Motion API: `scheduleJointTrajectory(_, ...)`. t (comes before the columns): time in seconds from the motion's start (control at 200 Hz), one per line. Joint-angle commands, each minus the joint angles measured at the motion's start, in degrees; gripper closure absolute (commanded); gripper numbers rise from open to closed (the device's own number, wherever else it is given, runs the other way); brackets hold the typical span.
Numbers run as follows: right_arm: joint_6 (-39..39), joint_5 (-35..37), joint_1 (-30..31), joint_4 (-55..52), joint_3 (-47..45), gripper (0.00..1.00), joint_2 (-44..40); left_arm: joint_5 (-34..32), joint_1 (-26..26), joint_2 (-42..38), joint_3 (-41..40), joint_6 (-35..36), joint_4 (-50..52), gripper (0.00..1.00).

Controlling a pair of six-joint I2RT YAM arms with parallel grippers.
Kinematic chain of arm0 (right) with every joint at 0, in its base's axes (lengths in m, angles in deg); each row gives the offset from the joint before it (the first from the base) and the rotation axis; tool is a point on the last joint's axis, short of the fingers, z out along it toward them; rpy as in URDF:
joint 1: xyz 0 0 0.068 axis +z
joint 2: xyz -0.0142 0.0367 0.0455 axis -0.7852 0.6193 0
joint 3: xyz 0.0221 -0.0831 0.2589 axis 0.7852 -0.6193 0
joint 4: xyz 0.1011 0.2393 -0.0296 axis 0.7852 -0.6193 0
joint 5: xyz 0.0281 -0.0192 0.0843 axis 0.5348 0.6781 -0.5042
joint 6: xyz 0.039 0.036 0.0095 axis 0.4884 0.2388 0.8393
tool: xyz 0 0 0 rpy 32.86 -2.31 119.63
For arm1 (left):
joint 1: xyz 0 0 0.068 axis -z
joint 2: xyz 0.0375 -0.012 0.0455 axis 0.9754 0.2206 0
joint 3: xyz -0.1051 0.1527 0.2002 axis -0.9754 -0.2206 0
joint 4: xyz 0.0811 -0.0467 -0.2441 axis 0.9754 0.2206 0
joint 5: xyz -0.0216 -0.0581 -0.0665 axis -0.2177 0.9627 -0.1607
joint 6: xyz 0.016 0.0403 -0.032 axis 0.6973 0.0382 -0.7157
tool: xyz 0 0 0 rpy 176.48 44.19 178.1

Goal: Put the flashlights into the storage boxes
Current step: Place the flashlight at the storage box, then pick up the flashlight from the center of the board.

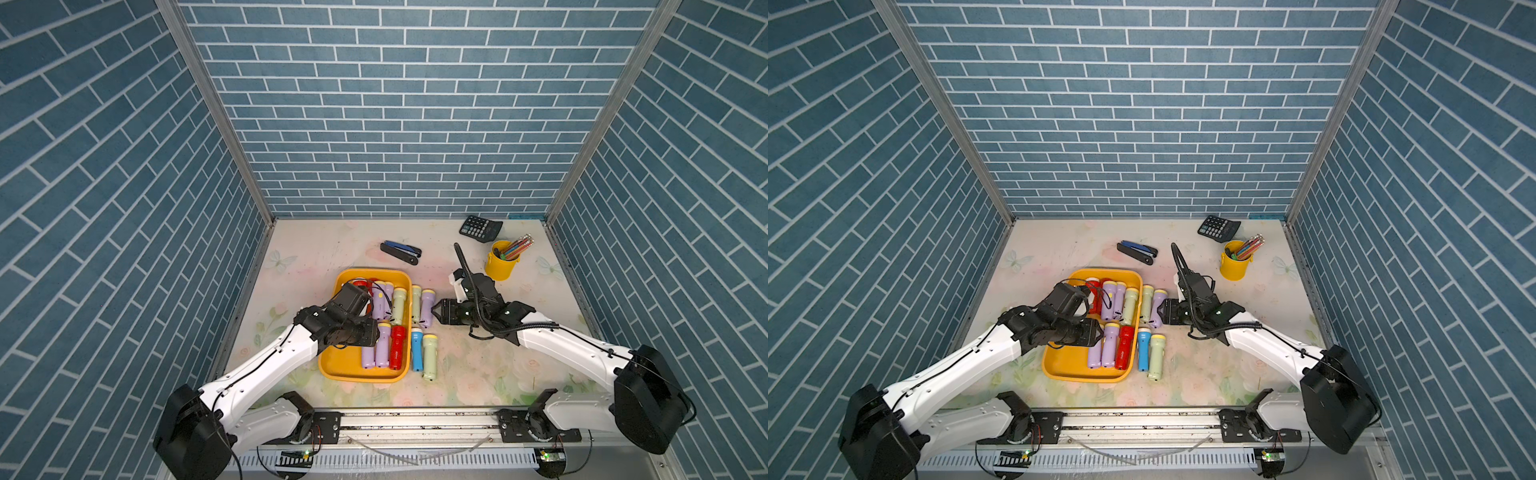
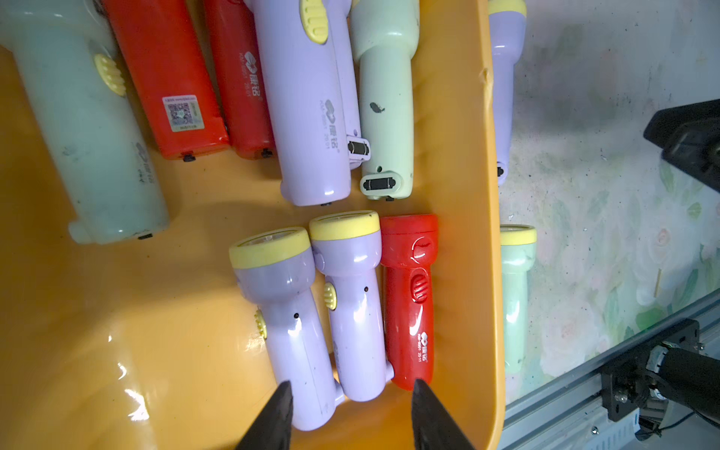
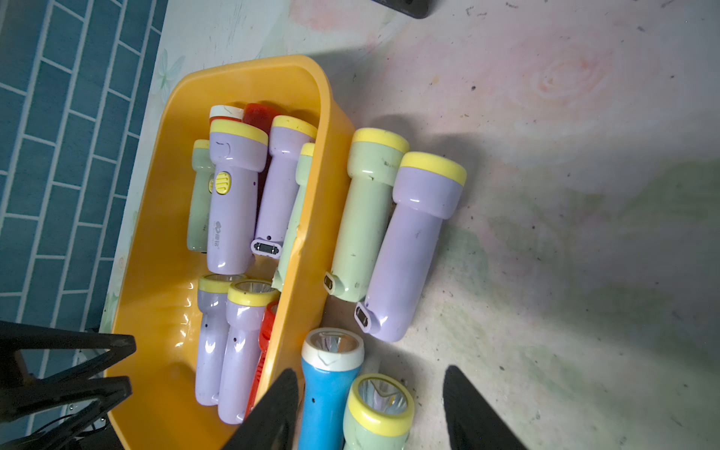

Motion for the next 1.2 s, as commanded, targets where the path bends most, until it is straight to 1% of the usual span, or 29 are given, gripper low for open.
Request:
scheduleJointTrajectory(0.0, -1.77, 1.15, 0.19, -2.25, 2.61, 0.4, -0.59, -1.11, -0.2, 0.58, 1.78, 1.68, 1.18, 0.5)
scheduleJointTrajectory(0.185, -1.74, 0.73, 0.06, -2.49, 2.98, 0.4, 0.21, -1.09, -0.21, 1.77, 3.56, 2.68, 1.43, 0.5)
scheduleJointTrajectory(0.445, -3.28, 1.93, 0.2, -4.56, 4.38, 0.4, 0.32, -1.5, -0.18, 3.32, 6.3, 4.23, 2.53, 0.5)
scheduleJointTrajectory(0.61, -4.45, 2.21, -0.89, -5.81, 5.83, 0.39, 0.66, -1.58, -0.14, 5.54, 8.87, 5.91, 3.12, 0.5)
scheduleJointTrajectory(0.905, -8.64, -0.03, -6.09, -11.24, 11.14, 0.39, 4.25, -1.94, -0.03, 10.19, 14.71, 8.54, 4.13, 0.5)
scheduleJointTrajectory(1.195, -13.45, -1.11, -12.51, -14.96, 13.66, 0.39, 7.0, -1.24, 0.66, 18.42, 21.54, 10.24, 3.91, 0.5)
